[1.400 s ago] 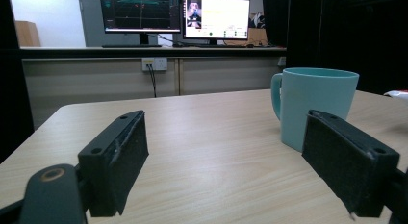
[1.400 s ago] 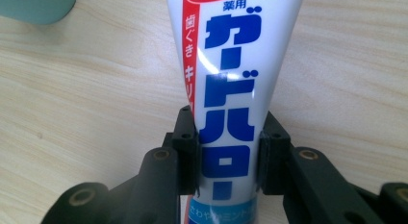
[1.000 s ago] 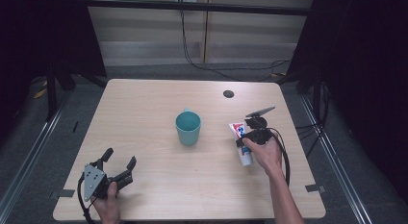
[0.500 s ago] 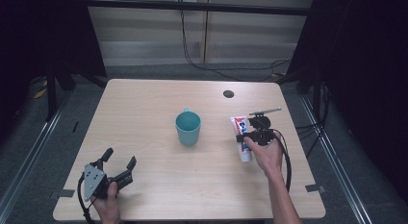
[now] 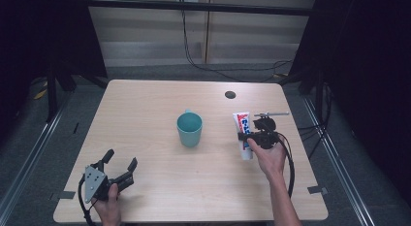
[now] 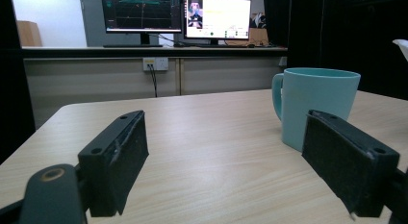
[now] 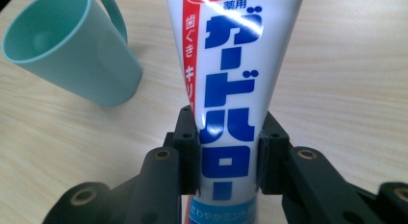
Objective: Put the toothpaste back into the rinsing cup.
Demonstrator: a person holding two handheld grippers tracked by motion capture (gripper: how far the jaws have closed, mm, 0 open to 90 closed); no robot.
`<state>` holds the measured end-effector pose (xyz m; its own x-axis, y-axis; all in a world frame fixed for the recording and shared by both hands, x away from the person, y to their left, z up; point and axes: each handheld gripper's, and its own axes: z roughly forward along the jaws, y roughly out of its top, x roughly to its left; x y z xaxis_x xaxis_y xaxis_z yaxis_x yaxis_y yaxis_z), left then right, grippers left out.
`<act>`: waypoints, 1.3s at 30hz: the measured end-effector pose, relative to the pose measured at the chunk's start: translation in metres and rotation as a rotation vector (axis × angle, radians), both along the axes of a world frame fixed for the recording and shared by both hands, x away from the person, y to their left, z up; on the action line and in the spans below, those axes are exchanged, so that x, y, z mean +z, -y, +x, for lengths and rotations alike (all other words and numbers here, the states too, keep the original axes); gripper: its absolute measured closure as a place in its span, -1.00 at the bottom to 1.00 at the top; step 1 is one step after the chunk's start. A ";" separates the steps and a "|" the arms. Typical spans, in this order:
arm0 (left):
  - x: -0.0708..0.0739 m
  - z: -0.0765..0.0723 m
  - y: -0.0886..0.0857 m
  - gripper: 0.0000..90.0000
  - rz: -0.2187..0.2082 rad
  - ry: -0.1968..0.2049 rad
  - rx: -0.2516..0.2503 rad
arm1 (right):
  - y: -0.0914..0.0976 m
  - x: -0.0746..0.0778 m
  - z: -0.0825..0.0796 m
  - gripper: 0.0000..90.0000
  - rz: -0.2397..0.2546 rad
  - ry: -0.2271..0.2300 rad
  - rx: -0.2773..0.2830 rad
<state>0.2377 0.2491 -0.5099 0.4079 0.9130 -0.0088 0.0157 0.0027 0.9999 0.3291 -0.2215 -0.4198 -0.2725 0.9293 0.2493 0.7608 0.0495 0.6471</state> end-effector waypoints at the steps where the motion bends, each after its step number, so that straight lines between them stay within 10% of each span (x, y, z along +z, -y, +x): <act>1: 0.000 0.000 0.000 -0.64 -0.001 0.000 0.000 | 0.000 0.001 -0.001 0.51 0.004 0.013 -0.004; 39: 0.000 0.000 0.000 -0.64 0.006 -0.001 -0.002 | -0.005 0.012 -0.017 0.51 0.118 0.378 0.006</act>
